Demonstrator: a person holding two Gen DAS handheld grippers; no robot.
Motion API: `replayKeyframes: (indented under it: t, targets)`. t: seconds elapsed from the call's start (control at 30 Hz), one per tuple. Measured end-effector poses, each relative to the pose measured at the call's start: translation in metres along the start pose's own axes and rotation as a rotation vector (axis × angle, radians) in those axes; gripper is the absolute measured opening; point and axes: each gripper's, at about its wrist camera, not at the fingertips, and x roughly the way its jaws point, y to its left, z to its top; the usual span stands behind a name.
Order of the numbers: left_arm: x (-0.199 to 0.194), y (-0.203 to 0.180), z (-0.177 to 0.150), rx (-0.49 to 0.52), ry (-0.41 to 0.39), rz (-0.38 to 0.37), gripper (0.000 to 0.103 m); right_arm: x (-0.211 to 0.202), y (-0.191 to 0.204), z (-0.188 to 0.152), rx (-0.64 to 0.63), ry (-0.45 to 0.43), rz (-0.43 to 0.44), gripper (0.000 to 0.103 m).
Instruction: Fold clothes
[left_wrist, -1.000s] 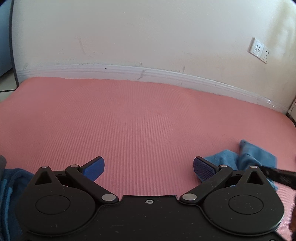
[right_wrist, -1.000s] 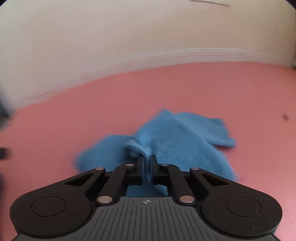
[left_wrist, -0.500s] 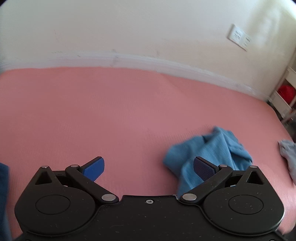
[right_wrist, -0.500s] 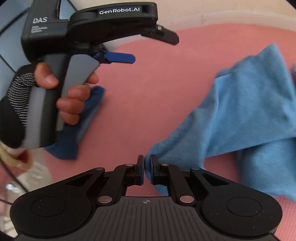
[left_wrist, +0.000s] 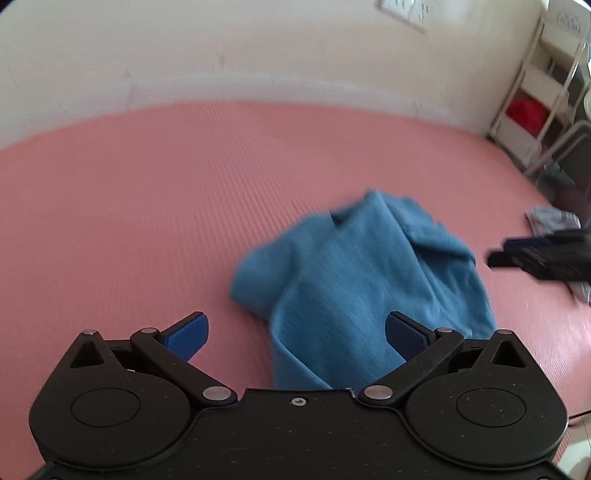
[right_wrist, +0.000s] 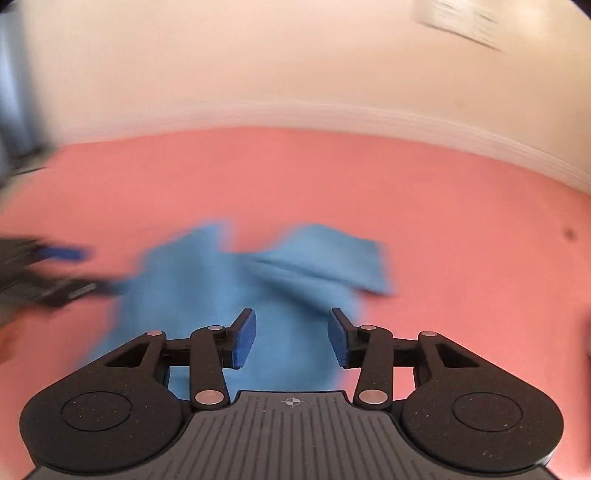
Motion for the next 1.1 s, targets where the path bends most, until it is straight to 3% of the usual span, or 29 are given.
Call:
replayKeyframes:
  t: [0.1, 0.23, 0.33, 0.4, 0.43, 0.5, 0.57, 0.73, 0.87, 0.97, 1.1]
  targets:
    - [0.009, 0.003, -0.003, -0.036, 0.034, -0.024, 0.098, 0.038, -0.011, 0.002, 0.115, 0.032, -0.028, 0.039]
    - [0.017, 0.011, -0.006, -0.099, 0.061, -0.061, 0.090, 0.063, -0.018, -0.011, 0.293, 0.050, 0.019, 0.039]
    - [0.022, 0.016, -0.008, -0.146, 0.082, -0.088, 0.070, 0.067, -0.023, -0.020, 0.353, 0.039, 0.047, 0.029]
    - [0.024, 0.019, -0.009, -0.176, 0.090, -0.115, 0.047, 0.063, -0.030, -0.021, 0.368, 0.023, 0.049, 0.016]
    - [0.025, 0.019, -0.010, -0.189, 0.092, -0.131, 0.041, 0.059, -0.034, -0.024, 0.371, 0.013, 0.048, 0.014]
    - [0.025, 0.011, -0.010, -0.214, 0.079, -0.145, 0.018, 0.045, -0.047, -0.035, 0.377, -0.004, 0.049, 0.011]
    - [0.020, 0.008, -0.009, -0.217, 0.041, -0.146, 0.011, 0.026, -0.044, -0.033, 0.367, -0.036, 0.036, 0.011]
    - [-0.007, 0.017, 0.002, -0.252, -0.119, -0.080, 0.007, -0.003, -0.049, -0.021, 0.343, -0.172, -0.069, 0.010]
    - [-0.026, 0.026, 0.002, -0.266, -0.170, -0.013, 0.007, -0.027, -0.077, -0.033, 0.424, -0.240, -0.184, 0.010]
    - [-0.030, 0.035, -0.007, -0.290, -0.145, 0.013, 0.008, -0.040, -0.100, -0.057, 0.479, -0.206, -0.227, 0.010]
    - [-0.021, 0.042, -0.025, -0.296, -0.078, 0.080, 0.004, -0.031, -0.107, -0.098, 0.518, -0.049, -0.227, 0.010]
